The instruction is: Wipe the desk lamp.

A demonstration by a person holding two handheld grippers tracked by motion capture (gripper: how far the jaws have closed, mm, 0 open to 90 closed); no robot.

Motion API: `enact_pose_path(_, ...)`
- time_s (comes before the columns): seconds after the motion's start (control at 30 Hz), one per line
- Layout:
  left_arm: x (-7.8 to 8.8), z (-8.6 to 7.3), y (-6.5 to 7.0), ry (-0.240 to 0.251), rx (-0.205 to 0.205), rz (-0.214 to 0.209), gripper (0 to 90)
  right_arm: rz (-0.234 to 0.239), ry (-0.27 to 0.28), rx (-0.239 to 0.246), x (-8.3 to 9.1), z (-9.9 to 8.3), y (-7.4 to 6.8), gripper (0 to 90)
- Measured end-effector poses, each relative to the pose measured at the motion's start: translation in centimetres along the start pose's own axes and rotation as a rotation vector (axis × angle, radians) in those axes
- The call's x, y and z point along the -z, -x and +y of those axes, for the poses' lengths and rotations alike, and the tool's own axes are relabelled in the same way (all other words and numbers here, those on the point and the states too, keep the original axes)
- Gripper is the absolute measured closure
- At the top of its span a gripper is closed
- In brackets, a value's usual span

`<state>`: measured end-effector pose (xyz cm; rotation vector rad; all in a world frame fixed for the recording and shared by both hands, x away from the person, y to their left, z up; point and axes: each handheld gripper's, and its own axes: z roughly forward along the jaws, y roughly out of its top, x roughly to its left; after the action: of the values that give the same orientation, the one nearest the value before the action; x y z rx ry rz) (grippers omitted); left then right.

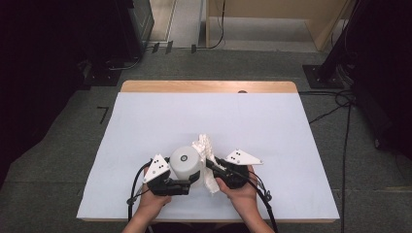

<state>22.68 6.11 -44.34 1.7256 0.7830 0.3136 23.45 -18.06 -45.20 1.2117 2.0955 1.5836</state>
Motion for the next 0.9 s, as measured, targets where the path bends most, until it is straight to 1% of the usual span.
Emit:
enact_pose_path(0.07, 0.0, 0.0, 0.0, 0.011, 0.008, 0.000, 8.8, -0.006, -0.018, 0.002, -0.2, -0.1, 0.1, 76.0)
enact_pose_path(0.17, -0.3, -0.2, 0.0, -0.006, -0.004, -0.009, 8.7, -0.008, -0.028, -0.012, -0.4, -0.3, 0.5, 76.1)
enact_pose_path(0.2, -0.5, -0.3, 0.1, -0.017, -0.015, -0.011, 8.8, -0.009, -0.027, -0.016, -0.4, -0.2, 0.5, 76.1)
enact_pose_path(0.3, -1.1, -0.7, 0.7, -0.057, -0.059, 0.004, 8.7, -0.001, 0.003, -0.023, 0.1, 0.2, 0.5, 76.2)
enact_pose_path(0.33, -1.3, -0.8, 0.8, -0.070, -0.064, 0.011, 8.7, -0.002, 0.016, -0.019, 0.3, 0.4, 0.4, 76.2)
enact_pose_path(0.4, -1.6, -1.0, 0.7, -0.092, -0.061, 0.025, 8.7, -0.002, 0.037, -0.010, 0.8, 0.9, 0.1, 76.2)
enact_pose_path(0.43, -1.7, -1.0, 0.6, -0.097, -0.055, 0.034, 8.7, 0.006, 0.047, -0.009, 1.1, 1.1, 0.0, 76.2)
enact_pose_path(0.47, -1.6, -0.9, 0.5, -0.094, -0.052, 0.036, 8.7, 0.013, 0.056, -0.009, 1.2, 1.2, -0.1, 76.2)
enact_pose_path(0.57, -1.2, -0.5, 0.3, -0.066, -0.034, 0.023, 8.7, 0.018, 0.050, -0.001, 1.0, 1.2, -0.2, 76.2)
enact_pose_path(0.67, -0.6, 0.0, 0.1, -0.023, -0.022, 0.014, 8.7, 0.009, 0.014, -0.014, 0.3, 0.6, 0.0, 76.2)
enact_pose_path(0.7, -0.4, 0.1, 0.1, -0.002, -0.014, 0.013, 8.7, 0.008, 0.008, -0.021, 0.1, 0.3, 0.2, 76.2)
enact_pose_path(0.77, -0.1, 0.3, 0.0, 0.026, -0.025, 0.019, 8.7, 0.001, -0.020, -0.024, -0.3, -0.1, 0.2, 76.2)
enact_pose_path(0.8, 0.0, 0.3, 0.0, 0.031, -0.034, 0.022, 8.7, -0.001, -0.029, -0.021, -0.5, -0.2, 0.3, 76.2)
enact_pose_path(0.87, -0.1, 0.2, 0.0, 0.031, -0.037, 0.023, 8.7, 0.004, -0.033, -0.024, -0.6, -0.4, 0.3, 76.2)
enact_pose_path(0.9, -0.3, 0.1, 0.0, 0.021, -0.035, 0.019, 8.7, 0.001, -0.035, -0.021, -0.6, -0.3, 0.3, 76.2)
